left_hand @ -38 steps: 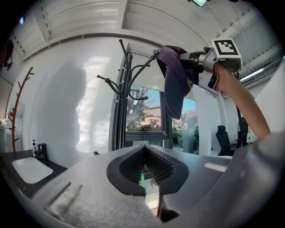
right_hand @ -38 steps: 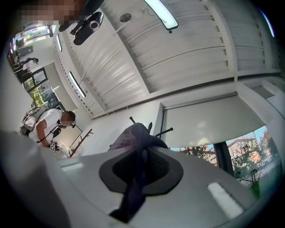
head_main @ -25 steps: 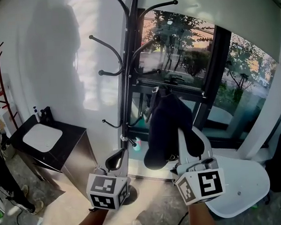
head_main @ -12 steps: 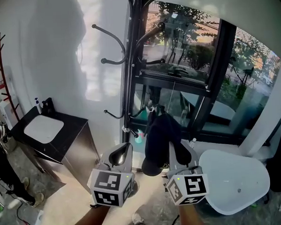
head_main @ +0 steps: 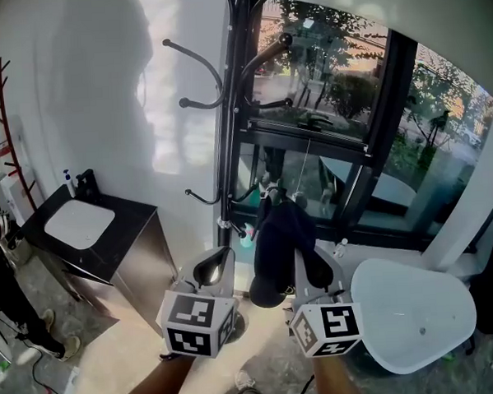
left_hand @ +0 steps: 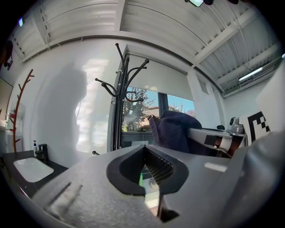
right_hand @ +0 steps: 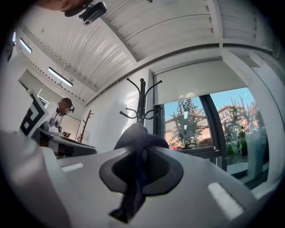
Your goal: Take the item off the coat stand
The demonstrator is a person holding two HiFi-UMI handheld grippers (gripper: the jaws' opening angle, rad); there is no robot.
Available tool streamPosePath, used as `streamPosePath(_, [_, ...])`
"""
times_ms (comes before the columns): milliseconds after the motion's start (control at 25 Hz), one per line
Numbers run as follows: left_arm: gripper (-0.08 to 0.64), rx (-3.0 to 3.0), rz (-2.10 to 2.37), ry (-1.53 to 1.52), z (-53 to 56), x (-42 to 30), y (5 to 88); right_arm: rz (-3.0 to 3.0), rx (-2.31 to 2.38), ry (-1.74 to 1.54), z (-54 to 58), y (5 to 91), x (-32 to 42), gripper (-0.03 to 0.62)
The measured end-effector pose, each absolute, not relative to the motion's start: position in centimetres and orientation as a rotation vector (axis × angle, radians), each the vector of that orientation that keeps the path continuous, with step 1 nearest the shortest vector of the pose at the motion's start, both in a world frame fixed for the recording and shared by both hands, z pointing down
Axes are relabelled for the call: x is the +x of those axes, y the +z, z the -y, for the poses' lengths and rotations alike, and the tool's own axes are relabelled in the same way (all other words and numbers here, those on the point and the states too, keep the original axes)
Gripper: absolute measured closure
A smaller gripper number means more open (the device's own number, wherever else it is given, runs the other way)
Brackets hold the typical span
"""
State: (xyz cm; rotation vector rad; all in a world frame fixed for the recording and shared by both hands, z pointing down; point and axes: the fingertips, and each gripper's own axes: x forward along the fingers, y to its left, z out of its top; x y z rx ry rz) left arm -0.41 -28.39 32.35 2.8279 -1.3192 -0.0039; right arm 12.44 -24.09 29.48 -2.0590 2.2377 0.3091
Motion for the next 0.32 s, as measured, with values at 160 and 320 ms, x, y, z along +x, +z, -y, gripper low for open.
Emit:
streamPosePath(160, [0.558,2.827,1.316,0.0,28.48,-0.35,32.42,-2.244,-2.063,0.31,24.27,29.52,12.46,0.568])
streamPosePath(320, [0.558,2.818,1.317,0.004,28.64,-0.49,32.54,-2.249,-2.063,0.308,24.39,29.49,12.43,0.568])
